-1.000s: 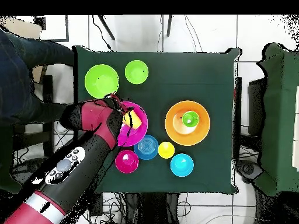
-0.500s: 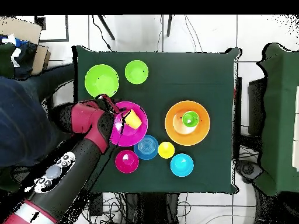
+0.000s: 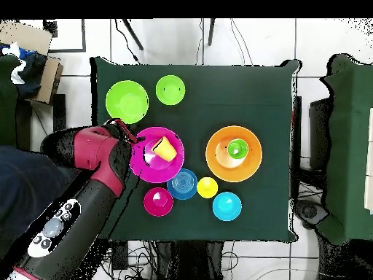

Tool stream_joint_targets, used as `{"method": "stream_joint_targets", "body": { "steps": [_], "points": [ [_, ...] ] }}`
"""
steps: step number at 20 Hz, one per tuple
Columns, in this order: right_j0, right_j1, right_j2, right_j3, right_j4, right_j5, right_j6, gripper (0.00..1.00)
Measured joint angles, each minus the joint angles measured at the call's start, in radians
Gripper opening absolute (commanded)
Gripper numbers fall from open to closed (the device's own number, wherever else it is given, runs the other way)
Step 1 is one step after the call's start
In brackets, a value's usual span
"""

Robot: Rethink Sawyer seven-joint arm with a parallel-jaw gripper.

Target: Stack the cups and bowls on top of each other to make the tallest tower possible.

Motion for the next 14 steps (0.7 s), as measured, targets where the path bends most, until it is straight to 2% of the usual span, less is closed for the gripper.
{"method": "stream_joint_targets", "body": {
  "steps": [14],
  "points": [
    [0.0, -0.004, 0.0, 0.0, 0.001, 0.024, 0.0, 1.0]
  ]
}}
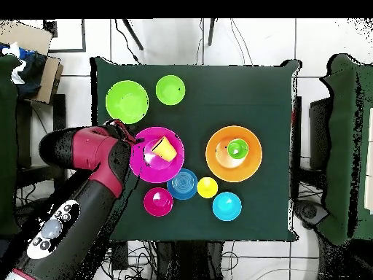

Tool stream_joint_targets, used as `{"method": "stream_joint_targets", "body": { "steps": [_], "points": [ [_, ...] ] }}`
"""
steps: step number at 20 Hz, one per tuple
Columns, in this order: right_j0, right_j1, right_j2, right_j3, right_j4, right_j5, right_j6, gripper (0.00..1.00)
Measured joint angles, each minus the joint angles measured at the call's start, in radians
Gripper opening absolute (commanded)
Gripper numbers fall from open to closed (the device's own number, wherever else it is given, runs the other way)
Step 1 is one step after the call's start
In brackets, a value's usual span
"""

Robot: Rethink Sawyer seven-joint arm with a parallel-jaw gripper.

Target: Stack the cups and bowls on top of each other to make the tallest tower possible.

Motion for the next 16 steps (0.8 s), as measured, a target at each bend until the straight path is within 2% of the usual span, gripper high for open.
{"method": "stream_joint_targets", "body": {
  "steps": [8, 16],
  "points": [
    [0.0, 0.016, 0.0, -0.005, 0.003, 0.0, 0.0, 1.0],
    [-0.005, 0.071, 0.0, -0.057, 0.011, 0.0, 0.0, 1.0]
  ]
}}
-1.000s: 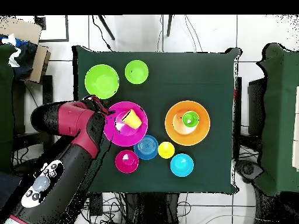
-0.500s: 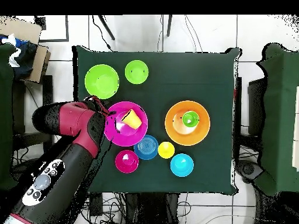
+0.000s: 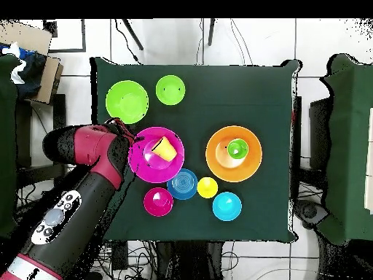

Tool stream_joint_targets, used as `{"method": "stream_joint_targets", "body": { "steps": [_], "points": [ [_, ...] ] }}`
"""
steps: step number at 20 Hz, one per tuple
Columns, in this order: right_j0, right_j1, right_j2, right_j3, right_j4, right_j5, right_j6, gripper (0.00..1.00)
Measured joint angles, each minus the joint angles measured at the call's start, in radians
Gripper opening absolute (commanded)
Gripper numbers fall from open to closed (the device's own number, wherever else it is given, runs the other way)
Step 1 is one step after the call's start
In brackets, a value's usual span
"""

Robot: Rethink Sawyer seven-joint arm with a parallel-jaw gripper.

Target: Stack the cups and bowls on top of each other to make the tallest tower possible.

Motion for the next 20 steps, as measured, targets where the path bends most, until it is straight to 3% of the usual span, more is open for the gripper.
{"method": "stream_joint_targets", "body": {
  "steps": [20],
  "points": [
    [-0.007, 0.145, -0.005, -0.119, 0.036, 0.0, 0.095, 1.0]
  ]
}}
